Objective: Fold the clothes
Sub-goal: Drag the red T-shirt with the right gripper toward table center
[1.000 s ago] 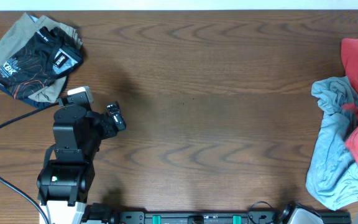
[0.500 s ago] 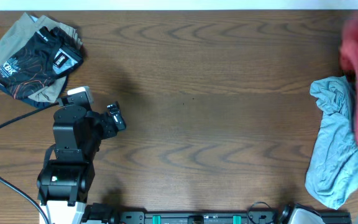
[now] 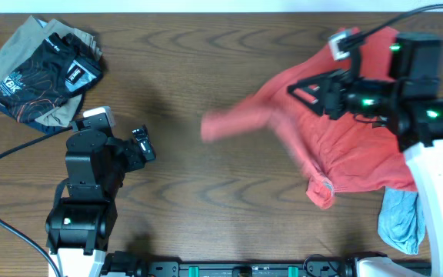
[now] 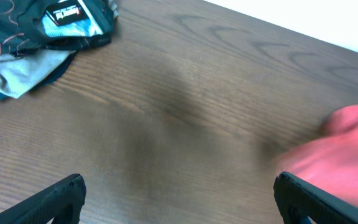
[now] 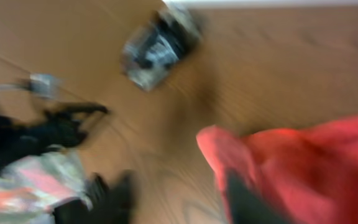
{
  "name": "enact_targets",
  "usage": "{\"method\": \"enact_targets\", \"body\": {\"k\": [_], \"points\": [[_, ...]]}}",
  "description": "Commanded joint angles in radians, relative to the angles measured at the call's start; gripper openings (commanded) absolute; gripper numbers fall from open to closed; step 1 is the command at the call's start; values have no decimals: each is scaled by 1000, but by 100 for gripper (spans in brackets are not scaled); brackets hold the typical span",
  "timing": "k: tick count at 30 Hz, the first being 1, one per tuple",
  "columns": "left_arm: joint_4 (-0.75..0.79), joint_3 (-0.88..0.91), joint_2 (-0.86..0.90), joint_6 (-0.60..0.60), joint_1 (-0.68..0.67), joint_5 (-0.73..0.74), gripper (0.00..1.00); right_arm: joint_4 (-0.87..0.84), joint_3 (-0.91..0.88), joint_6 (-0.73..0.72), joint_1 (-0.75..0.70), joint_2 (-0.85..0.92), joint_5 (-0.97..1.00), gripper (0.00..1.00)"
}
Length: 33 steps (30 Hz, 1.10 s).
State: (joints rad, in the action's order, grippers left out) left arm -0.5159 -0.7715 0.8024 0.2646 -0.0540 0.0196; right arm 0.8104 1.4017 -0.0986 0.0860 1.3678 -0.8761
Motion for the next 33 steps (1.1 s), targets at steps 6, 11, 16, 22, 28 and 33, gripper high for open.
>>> {"method": "enact_targets", "body": {"k": [6,11,16,22,28,33], "points": [[2,-20,0,-8,3,-4,98,107,4,-72,35,37,715,99],[6,-20,0,-7,3,-4,98,156,4,-163,9,37,860,99],[4,-19,29,128,3,-3,98,271,4,-313,-47,37,1082,99],[21,-19,144,232,2,208,98,390,4,-323,-136,37,1153,99],[53,-19,334,284,-8,315,98,456,4,-323,-201,37,1128,99],[119,-19,503,285,-73,393,98,501,4,-323,-206,37,1119,99]]}}
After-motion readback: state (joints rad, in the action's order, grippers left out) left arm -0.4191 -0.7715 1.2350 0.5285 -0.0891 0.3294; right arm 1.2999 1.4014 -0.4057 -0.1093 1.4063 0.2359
